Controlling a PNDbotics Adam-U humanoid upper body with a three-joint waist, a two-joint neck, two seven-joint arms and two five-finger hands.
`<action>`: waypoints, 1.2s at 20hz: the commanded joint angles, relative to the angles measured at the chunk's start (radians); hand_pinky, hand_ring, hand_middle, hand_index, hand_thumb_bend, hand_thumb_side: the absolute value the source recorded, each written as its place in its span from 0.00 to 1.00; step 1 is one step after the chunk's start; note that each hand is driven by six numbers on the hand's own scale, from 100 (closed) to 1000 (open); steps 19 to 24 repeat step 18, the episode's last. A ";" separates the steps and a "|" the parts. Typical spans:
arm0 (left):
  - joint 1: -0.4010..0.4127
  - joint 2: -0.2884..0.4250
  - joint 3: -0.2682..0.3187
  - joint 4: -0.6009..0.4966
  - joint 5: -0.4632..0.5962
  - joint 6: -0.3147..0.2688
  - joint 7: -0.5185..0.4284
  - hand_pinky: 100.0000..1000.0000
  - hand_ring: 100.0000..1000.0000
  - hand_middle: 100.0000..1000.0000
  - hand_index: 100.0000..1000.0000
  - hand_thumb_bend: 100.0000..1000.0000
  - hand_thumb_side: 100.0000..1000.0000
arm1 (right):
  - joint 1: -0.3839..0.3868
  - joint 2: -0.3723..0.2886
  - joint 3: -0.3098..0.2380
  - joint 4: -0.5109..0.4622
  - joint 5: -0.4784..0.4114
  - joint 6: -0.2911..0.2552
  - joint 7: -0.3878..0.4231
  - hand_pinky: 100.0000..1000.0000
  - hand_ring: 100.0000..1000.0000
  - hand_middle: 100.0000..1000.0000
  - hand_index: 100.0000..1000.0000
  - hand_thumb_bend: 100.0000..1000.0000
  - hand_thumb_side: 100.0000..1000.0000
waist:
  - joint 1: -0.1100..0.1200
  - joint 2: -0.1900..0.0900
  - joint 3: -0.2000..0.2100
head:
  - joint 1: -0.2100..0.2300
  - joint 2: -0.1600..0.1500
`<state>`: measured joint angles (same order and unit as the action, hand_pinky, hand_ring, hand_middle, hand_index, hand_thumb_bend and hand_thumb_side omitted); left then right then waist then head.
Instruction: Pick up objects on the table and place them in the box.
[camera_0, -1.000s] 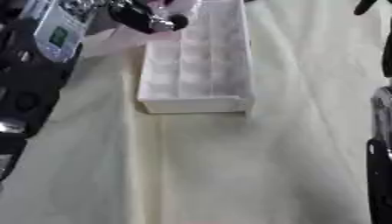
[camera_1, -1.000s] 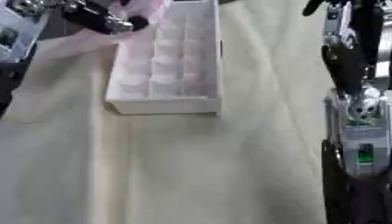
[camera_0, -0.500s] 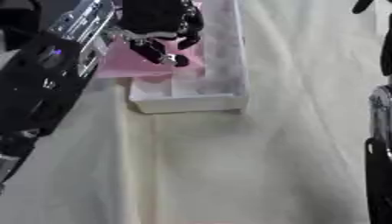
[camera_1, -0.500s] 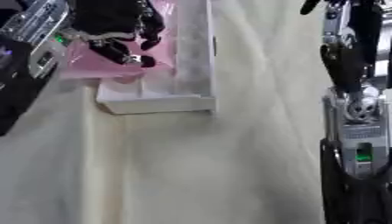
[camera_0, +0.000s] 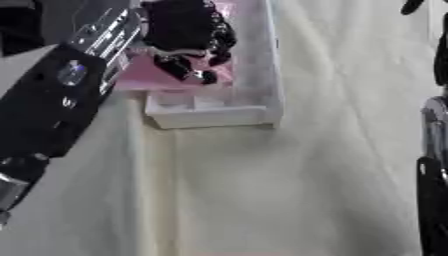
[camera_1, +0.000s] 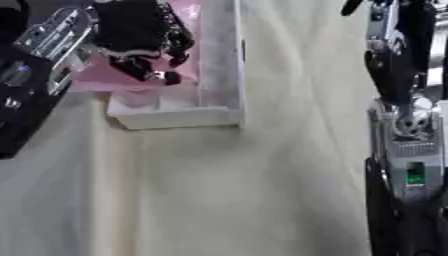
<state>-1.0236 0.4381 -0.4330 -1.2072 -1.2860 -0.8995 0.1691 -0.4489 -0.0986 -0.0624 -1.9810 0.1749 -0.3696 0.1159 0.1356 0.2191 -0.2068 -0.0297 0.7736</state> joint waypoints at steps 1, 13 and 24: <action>-0.003 0.028 0.023 -0.056 -0.019 0.037 -0.010 0.63 0.78 0.80 0.82 0.04 0.30 | -0.010 -0.003 0.001 -0.019 -0.003 0.000 0.002 0.27 0.43 0.58 0.62 0.00 0.48 | -0.006 -0.013 0.003 | -0.003 -0.004; 0.115 0.134 0.090 -0.343 0.390 0.127 0.061 0.97 1.00 1.00 1.00 0.00 0.67 | -0.006 -0.005 -0.002 -0.019 -0.004 0.002 0.007 0.27 0.43 0.59 0.62 0.00 0.47 | -0.012 -0.008 0.016 | -0.014 -0.004; 0.225 0.204 0.203 -0.437 0.714 0.156 0.164 0.92 0.95 0.98 0.99 0.00 0.73 | 0.002 -0.011 -0.004 -0.019 -0.004 0.002 0.010 0.27 0.43 0.59 0.63 0.00 0.47 | -0.021 -0.007 0.033 | -0.015 -0.004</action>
